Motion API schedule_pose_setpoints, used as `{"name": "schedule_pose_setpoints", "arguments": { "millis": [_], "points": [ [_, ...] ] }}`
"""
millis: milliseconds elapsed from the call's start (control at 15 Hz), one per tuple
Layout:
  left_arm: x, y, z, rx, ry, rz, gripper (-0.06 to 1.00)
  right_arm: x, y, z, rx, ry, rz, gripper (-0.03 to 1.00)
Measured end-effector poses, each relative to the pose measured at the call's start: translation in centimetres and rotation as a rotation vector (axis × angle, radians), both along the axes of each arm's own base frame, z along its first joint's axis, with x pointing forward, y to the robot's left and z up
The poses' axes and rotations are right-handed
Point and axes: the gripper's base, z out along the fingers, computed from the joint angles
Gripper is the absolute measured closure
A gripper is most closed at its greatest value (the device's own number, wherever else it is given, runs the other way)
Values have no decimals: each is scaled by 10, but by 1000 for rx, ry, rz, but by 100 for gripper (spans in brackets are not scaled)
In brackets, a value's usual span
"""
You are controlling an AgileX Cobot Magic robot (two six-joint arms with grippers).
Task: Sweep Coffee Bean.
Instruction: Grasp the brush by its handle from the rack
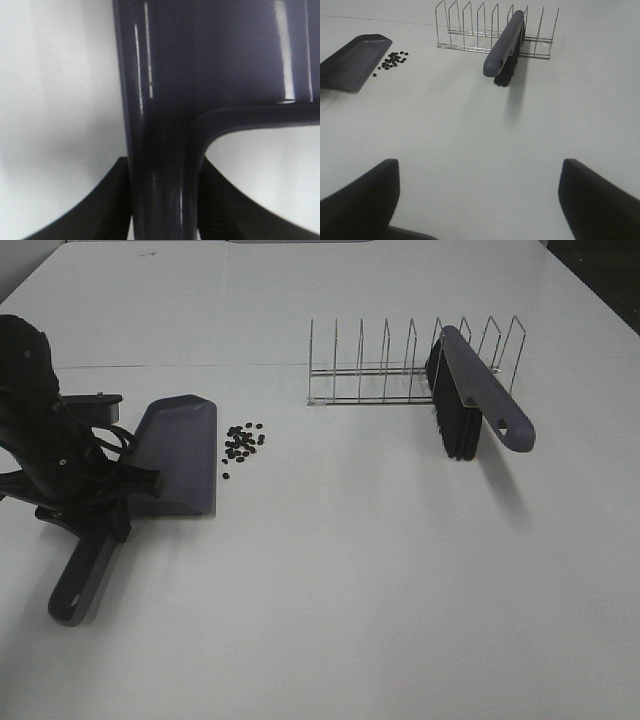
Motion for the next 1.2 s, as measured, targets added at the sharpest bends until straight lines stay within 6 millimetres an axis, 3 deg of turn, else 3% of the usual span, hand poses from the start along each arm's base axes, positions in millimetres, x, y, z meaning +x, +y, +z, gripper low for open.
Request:
{"name": "schedule_pose_setpoints", "arguments": {
  "millis": [267,533,667,867,1000,1200],
  "points": [
    [-7,3,35,4,-24,-9,59,0,0,0,1,0,1,21],
    [-9,5,36,29,-12,-15,59,0,0,0,10,-2,-5,21],
    [-9,5,36,29,-12,-15,59,9,-1,7,22,0,-17,21],
    [-9,5,36,29,-12,-16,59,67,-3,41,39,-6,-35,23],
    [-9,5,36,30,-11,-16,59,91,-3,64,5,-17,-4,25],
    [-9,5,36,30,-11,-16,59,156,-2,101,-31,45,63,25]
  ]
}}
